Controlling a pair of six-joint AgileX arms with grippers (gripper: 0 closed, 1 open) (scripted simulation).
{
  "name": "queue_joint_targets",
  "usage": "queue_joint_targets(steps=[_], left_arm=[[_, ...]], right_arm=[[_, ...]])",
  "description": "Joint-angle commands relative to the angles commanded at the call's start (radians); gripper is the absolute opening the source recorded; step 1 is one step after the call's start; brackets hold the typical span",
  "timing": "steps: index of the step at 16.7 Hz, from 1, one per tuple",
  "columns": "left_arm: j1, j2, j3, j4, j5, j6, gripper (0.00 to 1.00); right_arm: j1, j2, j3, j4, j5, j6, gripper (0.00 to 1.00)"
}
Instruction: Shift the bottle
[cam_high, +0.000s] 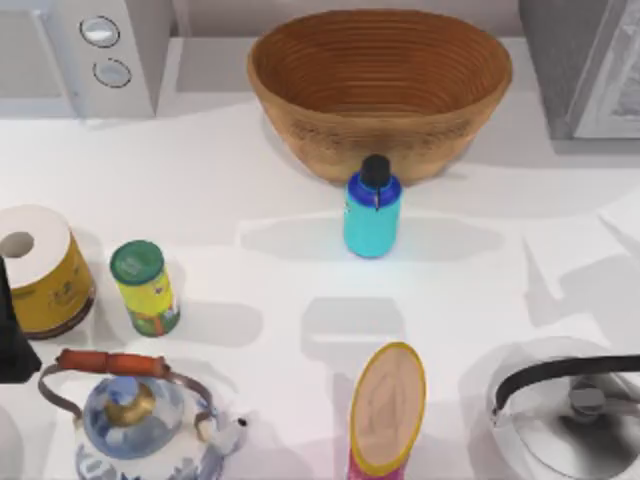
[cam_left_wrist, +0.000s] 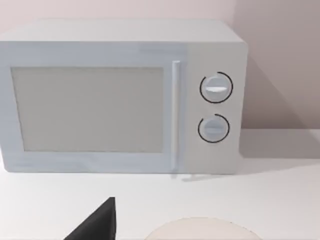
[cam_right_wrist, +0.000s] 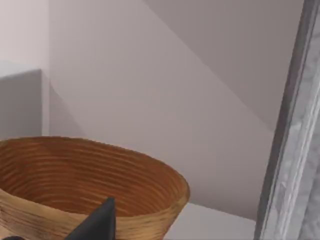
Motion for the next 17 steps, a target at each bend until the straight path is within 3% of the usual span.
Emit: queue_joint_targets(steps=[9,17], left_arm=[[0.0,0.0,0.0,0.0,0.0,0.0,1.0],[0.0,0.0,0.0,0.0,0.0,0.0,1.0]], right_arm=[[0.227,0.901,0.286,0.222,-0.114,-0.056,1.0],[0.302,1.139,0.329,0.224,-0.09,-0.064,1.0]])
